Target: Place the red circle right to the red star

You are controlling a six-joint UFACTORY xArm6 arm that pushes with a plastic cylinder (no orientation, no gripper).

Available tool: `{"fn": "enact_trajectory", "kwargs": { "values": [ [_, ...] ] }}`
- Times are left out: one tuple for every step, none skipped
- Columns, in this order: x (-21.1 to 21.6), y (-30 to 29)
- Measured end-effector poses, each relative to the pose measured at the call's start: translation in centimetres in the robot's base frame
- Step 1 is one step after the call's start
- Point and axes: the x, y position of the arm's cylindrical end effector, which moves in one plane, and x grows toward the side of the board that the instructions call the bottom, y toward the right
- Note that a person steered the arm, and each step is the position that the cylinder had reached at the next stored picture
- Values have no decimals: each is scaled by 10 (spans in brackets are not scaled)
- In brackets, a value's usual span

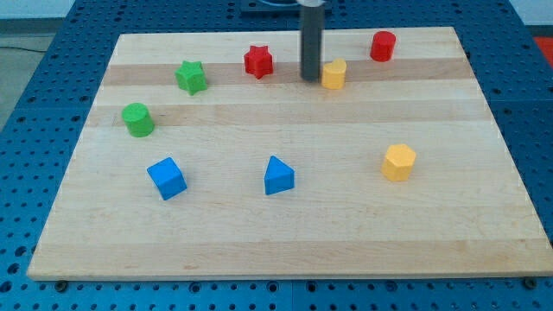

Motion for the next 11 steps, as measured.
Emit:
{"fn": "enact_trajectory", "kwargs": {
  "values": [
    [20,18],
    [42,29],
    [43,98],
    [11,147],
    [-49,183],
    [-75,191],
    [-72,117],
    [-65,57],
    [-56,26],
    [-48,25],
    [-62,58]
  ]
}}
